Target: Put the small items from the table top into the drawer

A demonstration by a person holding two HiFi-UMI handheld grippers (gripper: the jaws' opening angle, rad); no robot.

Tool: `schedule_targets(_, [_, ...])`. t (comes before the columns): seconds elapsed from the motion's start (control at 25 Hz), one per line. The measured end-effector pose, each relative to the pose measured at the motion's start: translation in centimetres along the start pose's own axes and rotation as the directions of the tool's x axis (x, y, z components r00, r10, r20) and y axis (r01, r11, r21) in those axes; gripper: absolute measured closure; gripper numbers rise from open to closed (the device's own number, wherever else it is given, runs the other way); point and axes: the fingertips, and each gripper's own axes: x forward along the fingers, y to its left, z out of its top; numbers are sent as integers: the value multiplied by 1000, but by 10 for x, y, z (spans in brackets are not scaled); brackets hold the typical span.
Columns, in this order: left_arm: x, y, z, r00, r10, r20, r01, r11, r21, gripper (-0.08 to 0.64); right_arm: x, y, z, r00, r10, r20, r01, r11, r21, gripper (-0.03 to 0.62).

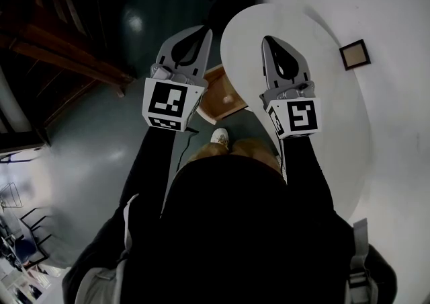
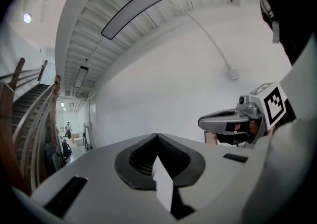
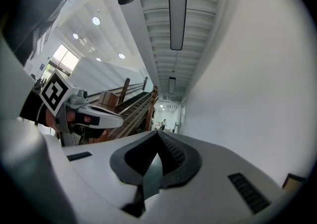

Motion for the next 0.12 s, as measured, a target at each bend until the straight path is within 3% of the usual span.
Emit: schedule_targets(0.12, [0, 2, -4, 1000, 7, -19, -7, 1000, 0, 545, 1, -1, 0, 1000, -9, -4, 9, 1000, -3, 565])
